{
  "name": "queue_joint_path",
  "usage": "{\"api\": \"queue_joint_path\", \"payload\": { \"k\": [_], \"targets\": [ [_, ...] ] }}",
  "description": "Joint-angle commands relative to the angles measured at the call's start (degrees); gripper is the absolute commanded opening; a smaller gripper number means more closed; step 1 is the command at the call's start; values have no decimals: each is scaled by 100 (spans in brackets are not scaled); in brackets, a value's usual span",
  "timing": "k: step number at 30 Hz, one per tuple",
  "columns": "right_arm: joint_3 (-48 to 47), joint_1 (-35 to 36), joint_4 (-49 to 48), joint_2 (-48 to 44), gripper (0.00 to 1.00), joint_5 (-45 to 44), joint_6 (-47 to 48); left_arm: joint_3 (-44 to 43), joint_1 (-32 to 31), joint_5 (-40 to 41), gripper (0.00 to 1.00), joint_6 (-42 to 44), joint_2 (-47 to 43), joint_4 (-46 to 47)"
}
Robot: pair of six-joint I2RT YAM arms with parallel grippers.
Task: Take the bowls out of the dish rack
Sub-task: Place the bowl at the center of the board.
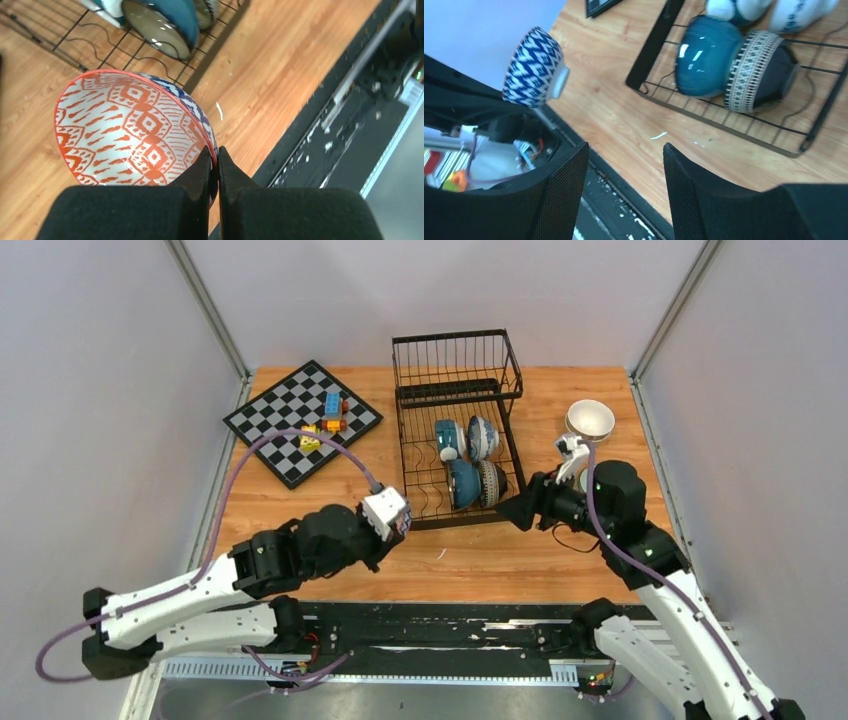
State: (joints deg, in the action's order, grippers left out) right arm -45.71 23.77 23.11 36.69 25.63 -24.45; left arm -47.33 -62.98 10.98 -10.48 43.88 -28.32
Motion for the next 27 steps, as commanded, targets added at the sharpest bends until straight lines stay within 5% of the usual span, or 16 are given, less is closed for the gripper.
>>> {"api": "queue_joint_path", "payload": {
  "k": [1, 9, 22, 27],
  "targets": [
    [-675, 576, 600, 476, 60, 255, 502, -230, -1247, 1565, 0, 874, 121, -486],
    [-2031, 2112, 1983, 2062, 59, -1469, 970, -65, -2426, 1750, 0, 2110, 537, -469],
    [-3116, 2513, 2863, 2783, 60, -1177, 1375, 173, -2875, 859, 0, 4491, 851, -676],
    [-3363, 3028, 3075, 3072, 60, -1937, 1431, 145, -2978, 861, 0, 4815, 1277, -698]
  ]
}}
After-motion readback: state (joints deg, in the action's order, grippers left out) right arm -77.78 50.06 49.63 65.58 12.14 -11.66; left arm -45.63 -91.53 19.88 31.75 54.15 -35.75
